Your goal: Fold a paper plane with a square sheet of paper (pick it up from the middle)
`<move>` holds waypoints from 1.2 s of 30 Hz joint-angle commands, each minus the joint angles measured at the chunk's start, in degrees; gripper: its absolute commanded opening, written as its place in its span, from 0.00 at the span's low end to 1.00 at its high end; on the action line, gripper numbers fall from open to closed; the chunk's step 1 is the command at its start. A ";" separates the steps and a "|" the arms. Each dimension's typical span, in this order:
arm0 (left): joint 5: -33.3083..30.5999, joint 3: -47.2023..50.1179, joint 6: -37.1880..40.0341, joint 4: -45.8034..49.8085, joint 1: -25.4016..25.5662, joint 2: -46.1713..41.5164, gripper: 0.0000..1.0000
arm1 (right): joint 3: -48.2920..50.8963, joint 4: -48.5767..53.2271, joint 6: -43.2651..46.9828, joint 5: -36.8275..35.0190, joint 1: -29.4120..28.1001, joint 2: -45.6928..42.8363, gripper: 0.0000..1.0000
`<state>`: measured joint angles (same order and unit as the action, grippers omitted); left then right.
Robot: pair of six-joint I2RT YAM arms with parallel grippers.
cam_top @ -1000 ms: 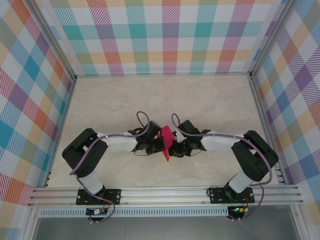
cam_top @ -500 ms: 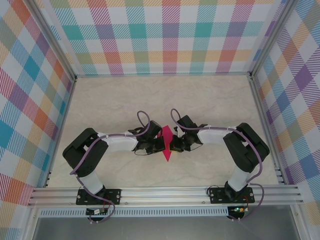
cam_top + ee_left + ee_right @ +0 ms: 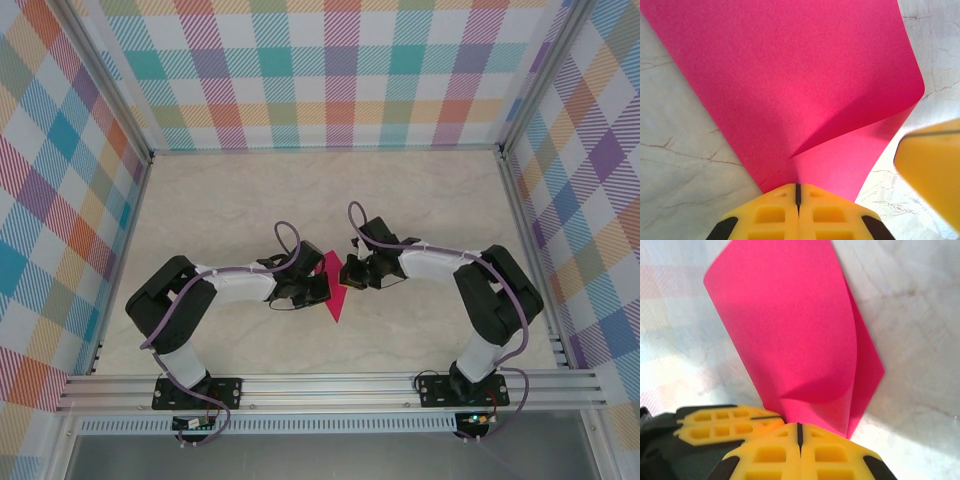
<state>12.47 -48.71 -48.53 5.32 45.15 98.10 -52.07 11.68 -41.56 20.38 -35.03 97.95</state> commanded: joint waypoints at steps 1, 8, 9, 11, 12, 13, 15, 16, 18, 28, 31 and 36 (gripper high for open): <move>-2.63 -0.33 0.87 3.91 0.49 2.08 0.01 | -1.35 0.11 -0.79 0.40 0.30 2.81 0.04; -2.99 -0.02 0.90 4.42 0.53 1.89 0.00 | -1.31 1.90 -1.67 -2.94 2.21 5.52 0.04; -3.11 0.01 0.83 4.65 0.48 1.89 0.00 | -0.94 1.65 -1.89 -3.07 2.62 5.84 0.03; -3.20 0.01 0.88 4.88 0.56 2.08 0.00 | -0.40 0.90 -2.11 -2.98 3.40 6.12 0.04; -3.15 0.10 0.86 4.87 0.53 2.17 0.00 | -0.28 0.72 -2.12 -2.89 3.85 6.08 0.03; -3.23 0.07 0.86 4.92 0.48 2.24 0.00 | -0.31 0.53 -2.13 -2.68 4.31 5.88 0.03; -3.07 0.17 0.81 4.98 0.55 2.50 0.00 | -0.78 0.79 -2.19 -3.11 5.02 5.19 0.03; -3.10 0.12 0.96 4.96 0.53 2.64 0.00 | -1.19 1.21 -2.22 -3.79 5.50 4.82 0.03; -2.89 0.03 1.07 4.96 0.47 2.79 0.00 | -1.94 2.08 -2.59 -5.00 6.58 4.49 0.03; -3.09 -0.63 2.93 5.18 0.49 2.88 0.01 | 2.76 -4.42 -0.32 -1.13 8.05 -6.21 0.05; -3.15 -0.75 3.23 5.32 0.52 2.90 0.01 | 4.23 -4.89 1.41 3.76 7.00 -7.00 0.05; -3.51 -0.73 3.18 5.20 0.53 2.41 0.01 | 4.73 -3.81 2.47 7.08 3.22 -4.19 0.05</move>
<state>12.34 -49.67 -46.61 6.11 45.15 98.74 -48.47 7.79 -41.06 23.49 -30.13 91.83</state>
